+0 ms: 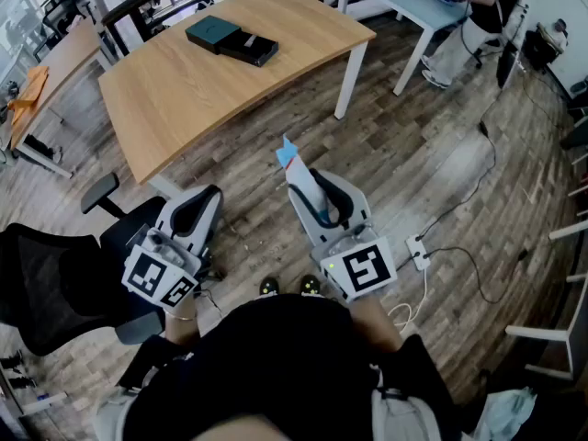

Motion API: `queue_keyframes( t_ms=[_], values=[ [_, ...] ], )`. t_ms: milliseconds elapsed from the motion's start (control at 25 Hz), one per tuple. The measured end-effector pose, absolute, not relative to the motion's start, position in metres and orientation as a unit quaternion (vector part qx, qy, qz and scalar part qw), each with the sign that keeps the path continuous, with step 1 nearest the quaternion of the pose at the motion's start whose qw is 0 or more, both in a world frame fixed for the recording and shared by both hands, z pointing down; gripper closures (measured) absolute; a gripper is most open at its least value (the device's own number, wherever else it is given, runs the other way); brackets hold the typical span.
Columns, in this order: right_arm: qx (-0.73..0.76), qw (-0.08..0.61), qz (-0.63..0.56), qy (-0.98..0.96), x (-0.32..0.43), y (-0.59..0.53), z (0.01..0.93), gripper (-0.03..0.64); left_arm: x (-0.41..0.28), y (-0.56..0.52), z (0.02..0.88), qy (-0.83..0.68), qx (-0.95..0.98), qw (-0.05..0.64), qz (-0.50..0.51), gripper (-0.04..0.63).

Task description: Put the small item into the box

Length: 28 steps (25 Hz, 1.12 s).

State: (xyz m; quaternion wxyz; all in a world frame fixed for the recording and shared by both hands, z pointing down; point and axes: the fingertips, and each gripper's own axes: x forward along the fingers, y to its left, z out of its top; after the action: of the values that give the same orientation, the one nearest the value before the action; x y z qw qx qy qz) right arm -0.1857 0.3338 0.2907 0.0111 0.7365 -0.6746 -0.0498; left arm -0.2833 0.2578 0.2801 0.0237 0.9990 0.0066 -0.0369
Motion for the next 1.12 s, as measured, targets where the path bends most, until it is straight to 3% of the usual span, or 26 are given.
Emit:
queue_keyframes(
  t_ms=[480,1120],
  values=[
    [0.746,0.012,-0.058,-0.664,-0.18,0.347,0.289,0.462,-0.269,0.272,0.28,0.031,0.999,0.014,-0.031,0.572],
    [0.804,0.034,-0.068,-0.59,-0.108,0.451,0.277,0.462,-0.166,0.375,0.266,0.159,0.986,0.008,-0.041,0.572]
  ],
)
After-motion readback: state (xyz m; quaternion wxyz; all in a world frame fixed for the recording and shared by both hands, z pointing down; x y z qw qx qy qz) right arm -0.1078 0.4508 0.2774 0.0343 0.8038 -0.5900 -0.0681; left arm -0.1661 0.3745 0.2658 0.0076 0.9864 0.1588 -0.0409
